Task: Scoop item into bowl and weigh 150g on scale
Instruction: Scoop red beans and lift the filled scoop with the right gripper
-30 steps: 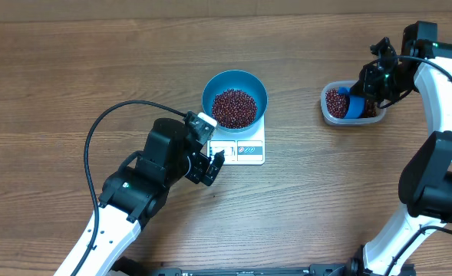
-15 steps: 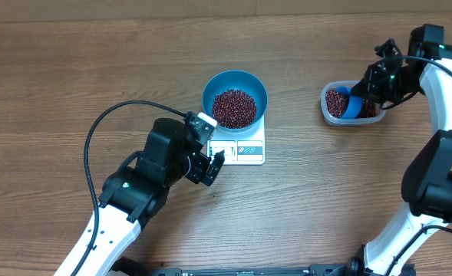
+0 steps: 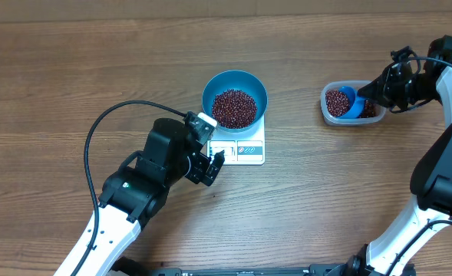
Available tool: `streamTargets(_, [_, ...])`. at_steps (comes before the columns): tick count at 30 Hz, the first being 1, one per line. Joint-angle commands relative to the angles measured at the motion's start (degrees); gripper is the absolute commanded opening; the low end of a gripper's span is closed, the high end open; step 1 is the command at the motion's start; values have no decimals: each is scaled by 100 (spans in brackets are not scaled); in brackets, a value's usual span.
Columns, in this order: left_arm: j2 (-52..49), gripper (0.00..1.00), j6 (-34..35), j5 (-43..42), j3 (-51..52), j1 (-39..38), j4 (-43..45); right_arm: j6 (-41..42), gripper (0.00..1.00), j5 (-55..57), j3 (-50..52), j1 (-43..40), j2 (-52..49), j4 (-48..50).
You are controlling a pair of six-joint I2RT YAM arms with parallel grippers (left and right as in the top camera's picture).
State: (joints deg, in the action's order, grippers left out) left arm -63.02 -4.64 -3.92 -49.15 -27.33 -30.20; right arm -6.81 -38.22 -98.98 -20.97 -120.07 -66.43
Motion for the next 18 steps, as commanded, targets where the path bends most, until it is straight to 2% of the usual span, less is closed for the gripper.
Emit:
streamTargets(1, [-22, 100, -48, -61, 13, 31, 20, -122, 4, -50, 35, -11, -136, -4])
streamTargets(7, [-22, 99, -48, -61, 13, 31, 22, -122, 4, -90, 35, -315, -136, 4])
streamTargets(18, [-22, 100, -48, -61, 13, 31, 22, -544, 4, -1416, 35, -1084, -136, -313])
